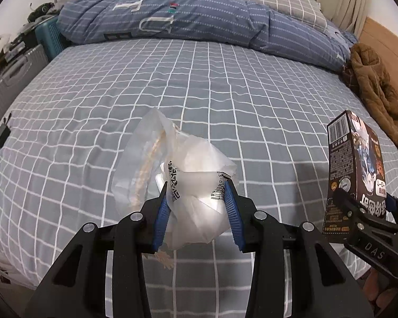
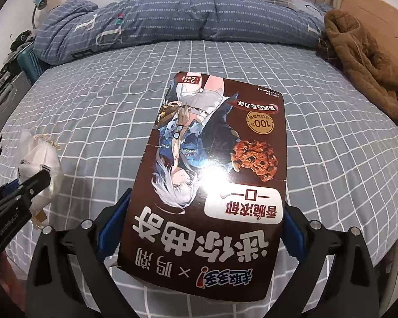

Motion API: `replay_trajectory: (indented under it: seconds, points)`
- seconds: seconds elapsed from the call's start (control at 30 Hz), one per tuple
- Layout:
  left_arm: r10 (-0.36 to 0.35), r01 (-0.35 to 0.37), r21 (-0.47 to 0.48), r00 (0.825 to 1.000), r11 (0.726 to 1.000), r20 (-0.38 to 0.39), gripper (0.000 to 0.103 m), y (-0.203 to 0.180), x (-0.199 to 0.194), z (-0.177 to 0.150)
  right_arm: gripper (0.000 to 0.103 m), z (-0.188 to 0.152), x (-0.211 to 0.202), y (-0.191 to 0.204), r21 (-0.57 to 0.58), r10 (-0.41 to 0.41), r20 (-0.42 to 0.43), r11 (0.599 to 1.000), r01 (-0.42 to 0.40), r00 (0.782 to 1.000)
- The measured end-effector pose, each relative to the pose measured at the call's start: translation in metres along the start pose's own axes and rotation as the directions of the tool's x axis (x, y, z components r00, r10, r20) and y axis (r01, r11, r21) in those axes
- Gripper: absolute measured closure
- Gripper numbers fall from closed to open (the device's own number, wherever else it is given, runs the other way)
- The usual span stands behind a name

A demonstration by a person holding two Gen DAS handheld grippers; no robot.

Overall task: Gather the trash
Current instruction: 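Lift the drawstring bag and brown box with both tools and carry them over the bin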

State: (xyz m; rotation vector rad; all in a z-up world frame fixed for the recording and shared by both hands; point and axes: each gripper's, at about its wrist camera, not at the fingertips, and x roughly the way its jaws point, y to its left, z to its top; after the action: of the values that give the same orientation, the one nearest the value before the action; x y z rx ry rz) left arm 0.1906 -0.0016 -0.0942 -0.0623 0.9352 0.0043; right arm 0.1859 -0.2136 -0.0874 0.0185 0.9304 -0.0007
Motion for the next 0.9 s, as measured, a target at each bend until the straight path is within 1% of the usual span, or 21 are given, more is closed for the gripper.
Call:
replay_trajectory:
  seconds: [0.47,0.9]
  points:
    - [-0.019,0.019,-0.021,1.000,1.000,0.012,0.064,0.000,-0.049,-0.031,0.011,-0.030,-0.047,-0.001,-0.022,-0.015,0.010,1.000,0.015,1.000]
    - [-0.040,0.041,-0.016,0.999,0.999,0.031,0.064,-0.010,-0.091,-0.057,0.011,-0.051,-0.098,-0.007,-0.014,-0.007,0.036,1.000,0.008,0.999]
